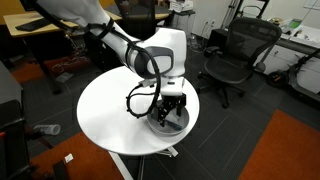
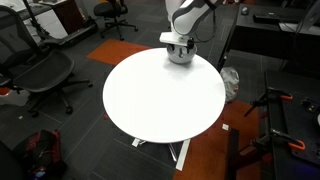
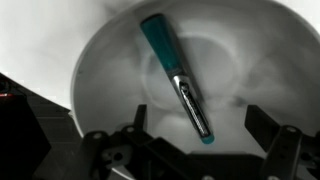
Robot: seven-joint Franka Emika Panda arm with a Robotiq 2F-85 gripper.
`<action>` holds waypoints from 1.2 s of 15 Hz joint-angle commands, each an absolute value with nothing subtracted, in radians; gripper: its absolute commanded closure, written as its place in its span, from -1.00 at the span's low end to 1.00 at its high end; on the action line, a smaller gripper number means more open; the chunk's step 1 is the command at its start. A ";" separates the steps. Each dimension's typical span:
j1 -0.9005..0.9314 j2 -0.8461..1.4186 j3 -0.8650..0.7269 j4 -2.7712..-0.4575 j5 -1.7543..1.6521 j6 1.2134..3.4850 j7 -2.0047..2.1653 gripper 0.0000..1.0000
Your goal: Take the marker out of the bowl, place the marker back in the bowl then take the marker out of the bowl
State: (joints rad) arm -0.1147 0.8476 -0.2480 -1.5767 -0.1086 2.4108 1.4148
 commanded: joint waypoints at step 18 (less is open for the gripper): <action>-0.103 0.754 -0.298 -1.637 -0.095 2.368 1.371 0.91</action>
